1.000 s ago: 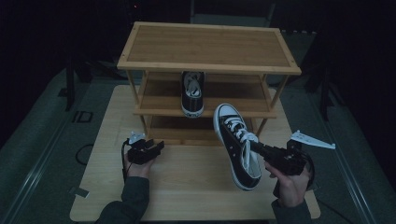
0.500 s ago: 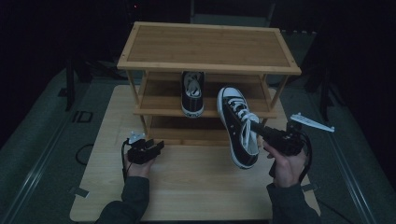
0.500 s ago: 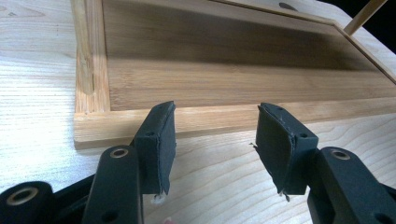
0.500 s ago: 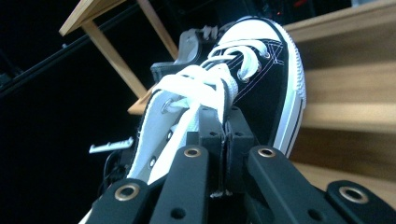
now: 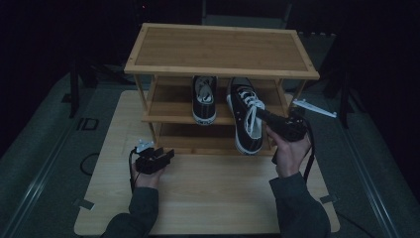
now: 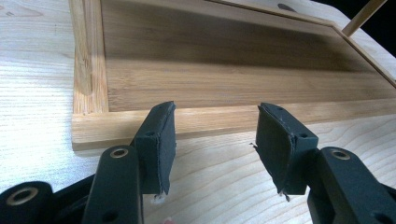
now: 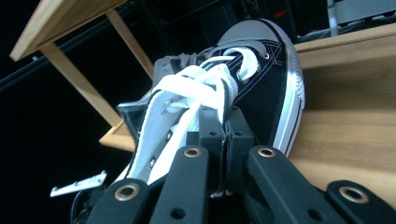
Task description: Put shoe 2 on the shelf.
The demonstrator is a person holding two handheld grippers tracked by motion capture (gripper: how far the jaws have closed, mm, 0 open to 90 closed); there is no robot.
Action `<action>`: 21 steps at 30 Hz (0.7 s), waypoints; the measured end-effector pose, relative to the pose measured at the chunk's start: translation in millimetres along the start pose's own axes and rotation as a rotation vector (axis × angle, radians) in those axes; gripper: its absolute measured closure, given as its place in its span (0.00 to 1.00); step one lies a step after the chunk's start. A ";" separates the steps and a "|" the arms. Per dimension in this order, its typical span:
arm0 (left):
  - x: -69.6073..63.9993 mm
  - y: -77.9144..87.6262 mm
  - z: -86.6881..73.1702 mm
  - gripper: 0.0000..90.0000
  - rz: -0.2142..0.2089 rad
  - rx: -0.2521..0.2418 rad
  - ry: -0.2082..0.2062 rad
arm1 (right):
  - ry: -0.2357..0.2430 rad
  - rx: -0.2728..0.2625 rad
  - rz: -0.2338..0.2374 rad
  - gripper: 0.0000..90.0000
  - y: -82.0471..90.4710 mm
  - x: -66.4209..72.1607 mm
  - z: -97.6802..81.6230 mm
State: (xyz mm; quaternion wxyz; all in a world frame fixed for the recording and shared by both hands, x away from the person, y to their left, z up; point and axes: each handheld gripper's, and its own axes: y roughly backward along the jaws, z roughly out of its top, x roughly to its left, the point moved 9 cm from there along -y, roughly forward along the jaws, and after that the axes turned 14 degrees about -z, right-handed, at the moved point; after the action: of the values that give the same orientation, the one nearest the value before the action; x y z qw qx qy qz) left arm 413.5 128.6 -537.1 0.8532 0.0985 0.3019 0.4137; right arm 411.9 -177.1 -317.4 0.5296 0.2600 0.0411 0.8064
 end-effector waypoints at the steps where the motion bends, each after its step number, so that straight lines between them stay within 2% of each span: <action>1: 0.0 0.0 0.1 0.54 0.000 0.000 -0.001 | -0.003 -0.001 -0.007 0.99 -4.7 -0.2 1.2; 6: 0.0 -0.2 0.4 0.54 -0.005 -0.004 0.003 | -0.033 -0.004 -0.004 0.99 -19.4 -2.2 3.9; 13: 0.4 -0.4 0.6 0.54 -0.011 -0.005 0.012 | -0.050 -0.019 -0.035 0.99 -39.5 -5.5 8.6; 21: 0.7 -0.5 0.8 0.54 -0.013 -0.005 0.013 | -0.041 -0.050 -0.066 0.99 -55.3 -7.8 17.3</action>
State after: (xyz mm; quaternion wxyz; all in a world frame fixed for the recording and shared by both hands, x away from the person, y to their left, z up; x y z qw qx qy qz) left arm 414.6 128.9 -537.0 0.8541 0.0915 0.3071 0.4096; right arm 468.3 -163.4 -324.3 0.5628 0.2616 0.0188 0.7839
